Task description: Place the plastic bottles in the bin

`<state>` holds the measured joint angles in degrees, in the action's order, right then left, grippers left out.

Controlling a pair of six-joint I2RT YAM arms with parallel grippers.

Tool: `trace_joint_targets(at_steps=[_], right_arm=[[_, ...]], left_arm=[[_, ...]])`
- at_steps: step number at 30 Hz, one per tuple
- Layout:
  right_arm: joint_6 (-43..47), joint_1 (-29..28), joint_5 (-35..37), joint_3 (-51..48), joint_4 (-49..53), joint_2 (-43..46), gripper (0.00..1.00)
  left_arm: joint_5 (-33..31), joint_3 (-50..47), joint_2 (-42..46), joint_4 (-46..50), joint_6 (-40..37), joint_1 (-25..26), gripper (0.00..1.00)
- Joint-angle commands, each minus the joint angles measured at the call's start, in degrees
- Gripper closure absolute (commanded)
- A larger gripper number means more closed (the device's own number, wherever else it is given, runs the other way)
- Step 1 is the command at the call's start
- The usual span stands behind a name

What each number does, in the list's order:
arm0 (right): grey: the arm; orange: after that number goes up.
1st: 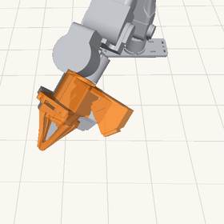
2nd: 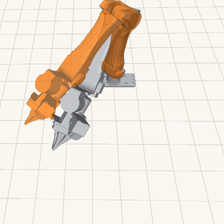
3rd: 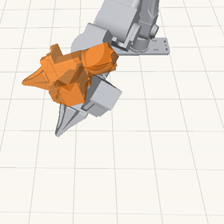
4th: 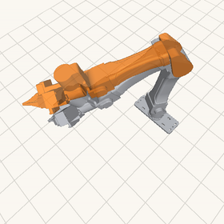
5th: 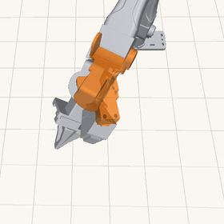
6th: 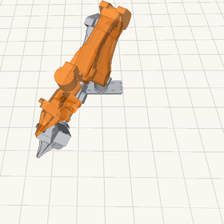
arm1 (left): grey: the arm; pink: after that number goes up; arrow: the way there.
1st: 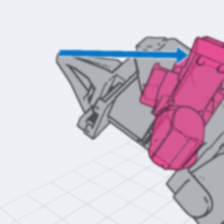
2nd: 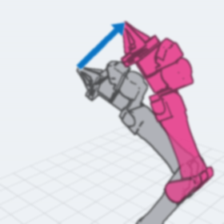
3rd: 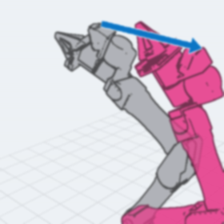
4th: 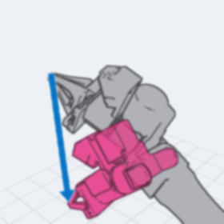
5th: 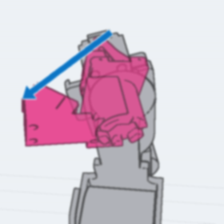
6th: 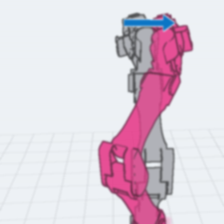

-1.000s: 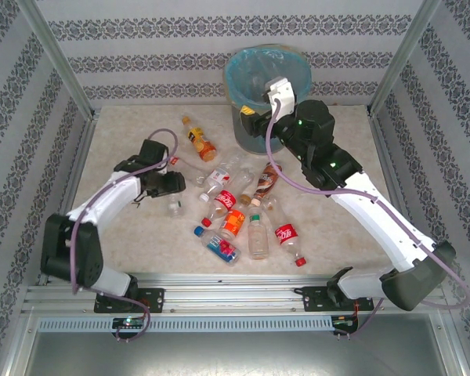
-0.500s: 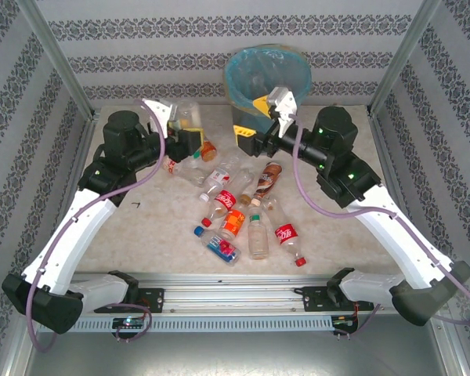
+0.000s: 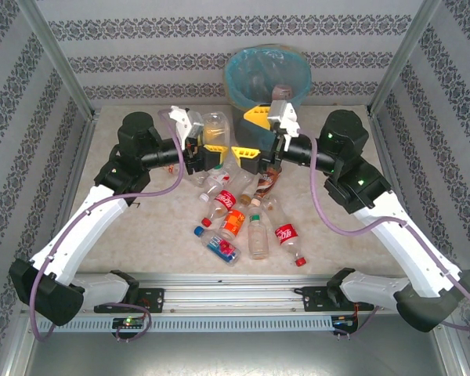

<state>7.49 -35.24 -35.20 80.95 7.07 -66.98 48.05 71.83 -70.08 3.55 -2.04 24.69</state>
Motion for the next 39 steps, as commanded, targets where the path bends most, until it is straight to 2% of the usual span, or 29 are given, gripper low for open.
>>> trace_joint_targets(at_steps=[1, 8, 16, 20, 23, 31, 35, 39], right_arm=[[0.5, -1.2, -0.7, 3.3, 2.2, -2.7, 0.17], [-1.8, -2.2, -2.9, 7.8, 5.3, -7.2, 0.12], [-2.0, -2.4, -9.4, 9.7, 9.1, -8.5, 0.1], [-3.0, -2.4, -14.6, 10.7, 9.5, -9.3, 0.16], [-3.8, -2.6, -15.8, 12.1, 10.0, -10.2, 0.19], [-2.6, -3.6, -14.8, 13.5, 11.7, -11.6, 0.21], [-1.0, -3.9, -14.0, 14.4, 13.4, -12.0, 0.3], [0.3, -4.0, -10.4, 13.8, 13.3, -11.1, 0.36]], left_arm=[[5.1, 0.9, 1.5, -0.6, -4.3, 1.0, 0.64], [11.0, 2.6, 1.9, 1.8, -6.6, 1.5, 0.64], [12.5, 2.2, 4.3, 3.5, -7.6, 1.6, 0.62], [14.9, 2.8, 4.3, 3.7, -6.0, 1.6, 0.62], [16.1, 3.5, 4.1, 4.6, -5.3, 1.7, 0.62], [17.2, 4.6, 3.4, 7.9, -6.5, 1.7, 0.62], [18.0, 4.7, 2.5, 8.4, -5.9, 1.7, 0.62], [16.2, 4.0, 2.7, 7.8, -5.5, 1.7, 0.62]])
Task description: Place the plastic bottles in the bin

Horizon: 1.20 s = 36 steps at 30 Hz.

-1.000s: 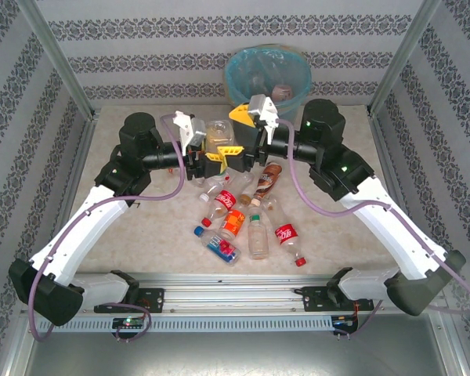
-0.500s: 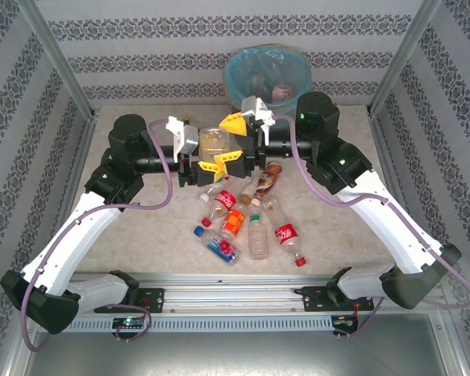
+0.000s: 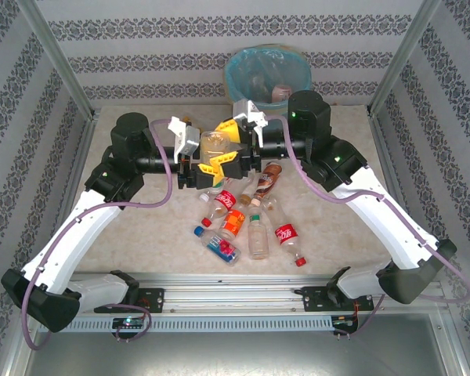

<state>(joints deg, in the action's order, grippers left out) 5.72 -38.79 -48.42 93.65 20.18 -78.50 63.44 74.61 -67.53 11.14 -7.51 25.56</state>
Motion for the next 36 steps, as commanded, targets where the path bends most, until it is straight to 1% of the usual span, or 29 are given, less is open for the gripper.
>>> trace_joint_targets(at_steps=[1, 2, 5, 7, 9, 10, 11, 12, 14, 16, 19, 20, 21, 23, 26, 30, 32, 36], right_arm=[[2.3, -0.5, 4.0, 0.9, 0.2, 0.7, 0.38], [2.6, -0.5, 5.2, 0.7, 0.1, 1.0, 0.4], [3.4, -0.4, 7.6, 0.5, 0.2, 1.8, 0.45], [3.7, -0.2, 8.3, 0.5, 0.0, 2.2, 0.48], [3.6, 0.2, 9.0, 0.6, -0.4, 2.5, 0.5], [3.4, 0.4, 9.3, 0.8, -0.7, 2.6, 0.5], [3.3, 0.6, 10.0, 1.0, -0.9, 2.7, 0.5], [3.2, 0.8, 10.8, 1.2, -1.1, 2.9, 0.51], [3.3, 1.4, 13.0, 1.9, -1.3, 3.2, 0.51], [3.3, 2.1, 17.0, 2.9, -1.4, 3.2, 0.51], [4.3, 3.8, 25.3, 4.9, -1.6, 2.5, 0.51], [4.9, 4.7, 27.9, 5.7, -1.7, 1.9, 0.51], [5.5, 5.9, 29.1, 6.3, -2.0, 1.2, 0.51], [5.6, 8.8, 30.8, 7.3, -3.0, -1.0, 0.52], [5.5, 12.1, 35.6, 8.6, -6.1, -4.6, 0.53], [7.0, 16.1, 40.2, 12.6, -11.1, -11.2, 0.51], [6.7, 17.7, 43.5, 16.5, -11.3, -15.5, 0.52], [6.7, 20.2, 47.9, 24.3, -10.9, -24.5, 0.52]], left_arm=[[0.1, 0.9, 0.2, -0.4, 0.5, 0.9, 0.61], [-0.5, 0.7, 0.3, -0.8, 0.7, 0.8, 0.59], [-3.3, -0.4, 0.4, -3.5, 2.9, 0.8, 0.46], [-5.1, -1.2, 0.7, -5.5, 4.0, 0.8, 0.31], [-8.5, -2.6, 1.3, -8.5, 5.1, 0.9, 0.26], [-10.6, -3.4, 1.9, -9.5, 5.6, 0.8, 0.21], [-13.0, -4.4, 2.3, -11.1, 5.9, 0.9, 0.12], [-15.3, -5.3, 2.9, -12.4, 6.1, 0.8, 0.09], [-18.6, -6.4, 4.0, -13.9, 6.2, 0.8, 0.06], [-21.2, -7.0, 4.9, -14.5, 6.1, 0.8, 0.03], [-24.7, -7.8, 6.0, -14.8, 5.5, 0.9, 0.03], [-25.9, -8.3, 6.4, -14.9, 5.2, 0.8, 0.03], [-27.3, -8.9, 6.7, -15.1, 4.8, 0.8, 0.01], [-30.9, -9.5, 7.0, -14.9, 4.3, 0.8, 0.01], [-36.1, -9.9, 6.8, -14.4, 4.2, 0.9, 0.01], [-38.0, -10.3, 6.5, -14.2, 3.5, 0.8, 0.01], [-37.5, -10.0, 6.1, -13.8, 3.3, 0.8, 0.01], [-36.7, -10.4, 5.3, -13.8, 3.9, 0.9, 0.01]])
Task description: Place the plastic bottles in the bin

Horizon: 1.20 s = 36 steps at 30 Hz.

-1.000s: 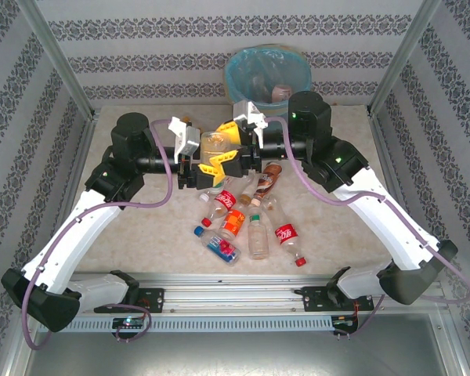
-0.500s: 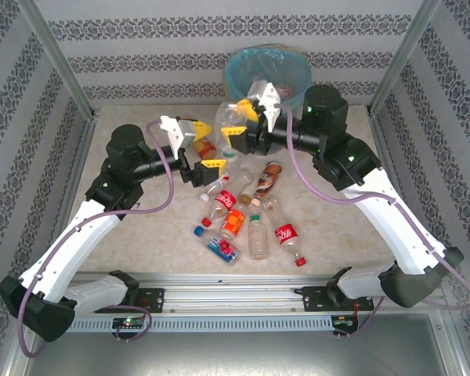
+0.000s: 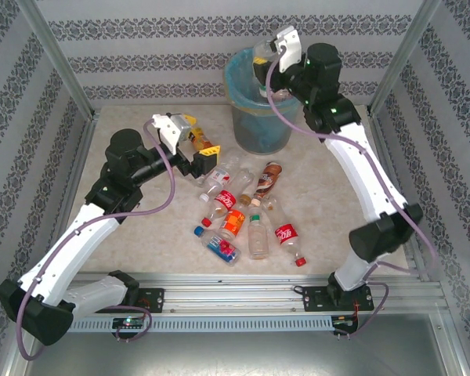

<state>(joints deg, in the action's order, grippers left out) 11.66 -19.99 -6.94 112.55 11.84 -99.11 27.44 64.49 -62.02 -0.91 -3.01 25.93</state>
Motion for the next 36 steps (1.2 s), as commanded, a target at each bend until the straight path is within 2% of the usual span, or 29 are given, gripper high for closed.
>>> trace_joint_targets(at_steps=[1, 5, 9, 12, 17, 26, 29, 31, 32, 36], right_arm=[[0.9, 1.9, 6.9, 7.2, -2.4, -5.9, 0.52], [-2.2, 5.0, 5.7, 15.5, -0.9, -15.2, 0.52], [-6.5, 7.2, -2.9, 21.2, -1.8, -23.4, 0.51], [-7.1, 7.2, -7.4, 27.7, 1.1, -29.3, 0.49], [-12.2, 6.8, -15.4, 32.5, 0.8, -35.7, 0.5], [-9.3, 4.9, -12.0, 34.2, 7.6, -41.9, 0.41], [-10.7, 4.9, -11.4, 35.3, 8.8, -42.3, 0.3], [-12.3, 4.8, -11.7, 37.7, 10.1, -41.9, 0.12], [-12.9, 4.7, -11.9, 38.7, 10.2, -41.4, 0.09], [-13.7, 3.9, -12.7, 39.2, 7.3, -38.0, 0.08]], left_arm=[[-0.7, -0.4, -0.3, -1.9, -0.4, 0.5, 0.01], [-0.9, -1.2, -0.7, -2.3, 0.0, 0.5, 0.01], [-1.3, -1.4, -1.2, -2.3, 0.1, 0.5, 0.01], [-1.5, -1.7, -1.6, -2.5, 0.3, 0.4, 0.02], [-1.7, -2.8, -2.0, -2.8, 0.8, 0.5, 0.02], [-3.0, -4.5, -1.6, -1.7, 0.7, 0.5, 0.03], [-2.6, -4.2, -1.8, -1.1, 0.2, 0.6, 0.03], [-2.4, -4.5, -1.5, -1.6, 0.1, 0.5, 0.03], [-2.4, -4.8, -1.3, -2.0, 0.1, 0.6, 0.03], [-2.6, -6.6, -0.7, -4.7, 0.0, 0.6, 0.03]])
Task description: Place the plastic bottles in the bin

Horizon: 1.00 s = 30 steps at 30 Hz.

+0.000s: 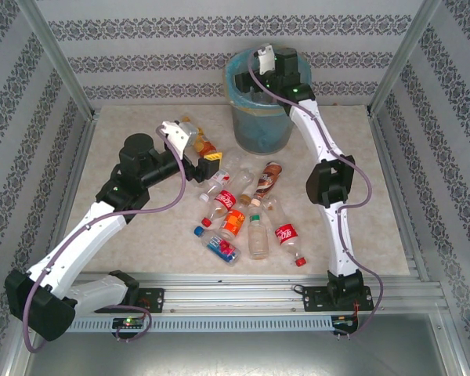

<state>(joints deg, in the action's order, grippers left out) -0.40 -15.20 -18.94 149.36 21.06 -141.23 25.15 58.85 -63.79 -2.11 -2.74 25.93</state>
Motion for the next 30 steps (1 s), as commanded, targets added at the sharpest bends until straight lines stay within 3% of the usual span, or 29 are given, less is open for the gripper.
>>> trace_joint_targets(at_steps=[1, 6, 11, 15, 23, 30], right_arm=[[-0.9, -1.1, -0.4, 2.5, -2.4, 4.7, 0.09], [2.3, -2.0, 1.4, 3.0, -2.3, 3.9, 0.2], [-0.7, -1.4, 0.9, 2.6, 0.7, 0.9, 0.35], [-1.8, -1.2, 0.3, 2.7, 2.6, -0.5, 0.4], [-5.0, -0.8, 1.6, 11.7, 1.8, 4.4, 0.33], [0.3, -2.5, 4.8, 4.6, 6.1, 18.1, 0.28]], left_arm=[[-0.3, -1.1, 0.9, -3.6, -0.3, 0.5, 0.03], [0.1, -1.0, 0.7, -3.4, -1.1, 0.5, 0.03], [-0.6, -1.6, 0.8, -3.5, -1.6, 0.5, 0.03], [-1.4, -1.5, -0.4, -2.9, -1.3, 0.6, 0.03], [-5.2, 5.1, -5.4, 10.4, -1.6, 0.6, 0.05], [-4.1, 9.1, -9.7, 20.4, -0.5, 0.6, 0.07]])
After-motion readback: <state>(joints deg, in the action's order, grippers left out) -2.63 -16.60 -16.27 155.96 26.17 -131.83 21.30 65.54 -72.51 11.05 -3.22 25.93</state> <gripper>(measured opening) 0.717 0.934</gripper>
